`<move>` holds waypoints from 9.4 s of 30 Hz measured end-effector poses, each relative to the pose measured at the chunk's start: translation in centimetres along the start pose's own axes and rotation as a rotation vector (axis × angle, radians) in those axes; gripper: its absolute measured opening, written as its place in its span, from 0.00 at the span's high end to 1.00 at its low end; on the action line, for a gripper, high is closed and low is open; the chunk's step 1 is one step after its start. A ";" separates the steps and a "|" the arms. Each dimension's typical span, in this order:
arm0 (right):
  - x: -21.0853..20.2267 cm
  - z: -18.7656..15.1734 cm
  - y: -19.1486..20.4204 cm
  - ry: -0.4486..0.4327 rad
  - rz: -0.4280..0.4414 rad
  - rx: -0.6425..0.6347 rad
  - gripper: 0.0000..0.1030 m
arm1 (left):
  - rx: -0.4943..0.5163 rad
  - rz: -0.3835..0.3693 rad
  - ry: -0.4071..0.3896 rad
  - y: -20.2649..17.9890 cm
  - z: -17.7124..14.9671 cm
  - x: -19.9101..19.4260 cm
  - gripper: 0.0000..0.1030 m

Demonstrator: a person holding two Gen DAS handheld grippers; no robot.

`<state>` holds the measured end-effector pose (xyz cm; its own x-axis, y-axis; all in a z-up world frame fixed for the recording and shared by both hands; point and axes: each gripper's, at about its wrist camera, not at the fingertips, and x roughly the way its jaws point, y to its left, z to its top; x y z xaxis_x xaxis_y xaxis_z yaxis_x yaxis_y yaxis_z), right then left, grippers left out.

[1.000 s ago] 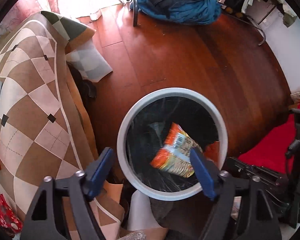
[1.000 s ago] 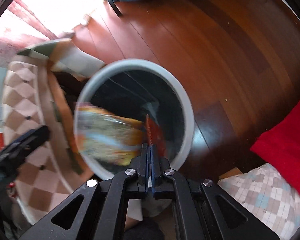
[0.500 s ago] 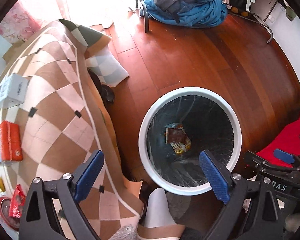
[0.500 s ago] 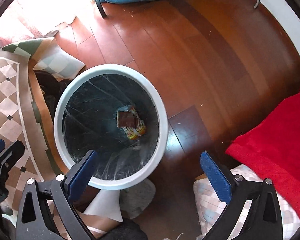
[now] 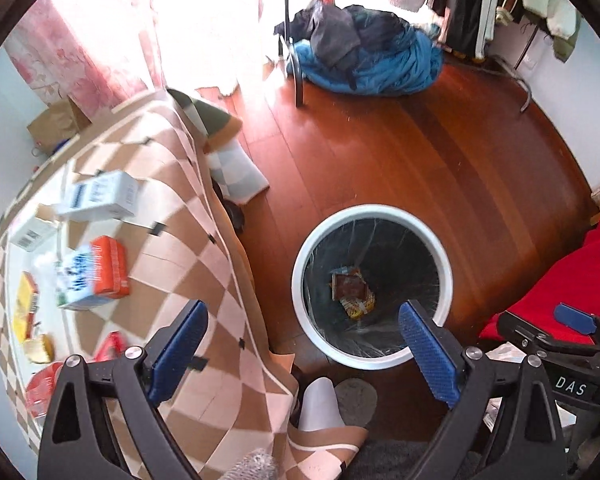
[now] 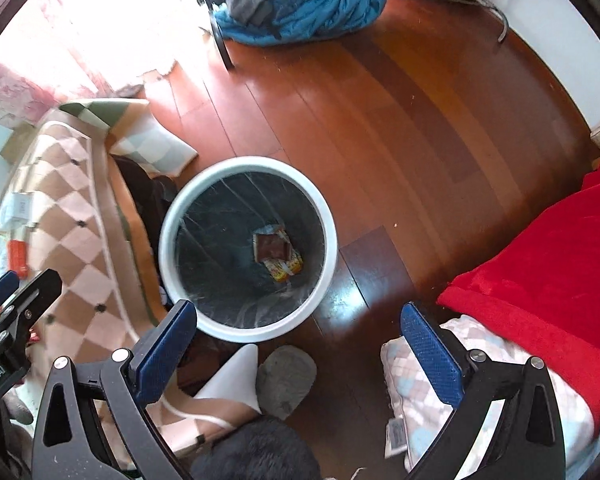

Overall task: Collect trash
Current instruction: 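Grasp the red Coca-Cola can with the left tool while the right tool grasps the red wrapper, then carry the can and red wrapper over the bin and open both tools, then grasp the yellow box with the left tool while the right tool grasps the milk carton, then lift the yellow box and milk carton toward the bin with both tools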

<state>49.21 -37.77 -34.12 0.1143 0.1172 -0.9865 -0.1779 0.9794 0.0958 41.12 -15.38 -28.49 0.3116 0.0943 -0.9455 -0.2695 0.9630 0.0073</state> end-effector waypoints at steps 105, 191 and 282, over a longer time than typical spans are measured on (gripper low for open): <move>-14.9 -8.0 24.0 -0.214 0.439 -0.339 0.76 | -0.150 0.036 -0.283 19.6 -7.9 -15.9 0.55; -15.4 -2.2 18.9 -0.156 0.157 -0.372 0.00 | -0.215 0.208 -0.180 16.7 -3.8 -13.4 0.04; -14.7 -4.5 16.3 -0.238 0.274 -0.237 0.46 | -0.087 -0.018 -0.287 14.5 -4.3 -15.0 0.46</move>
<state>40.24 -24.23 -18.64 0.2488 0.4299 -0.8679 -0.4498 0.8449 0.2895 28.64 -3.87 -15.60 0.5589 0.1570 -0.8143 -0.3348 0.9411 -0.0483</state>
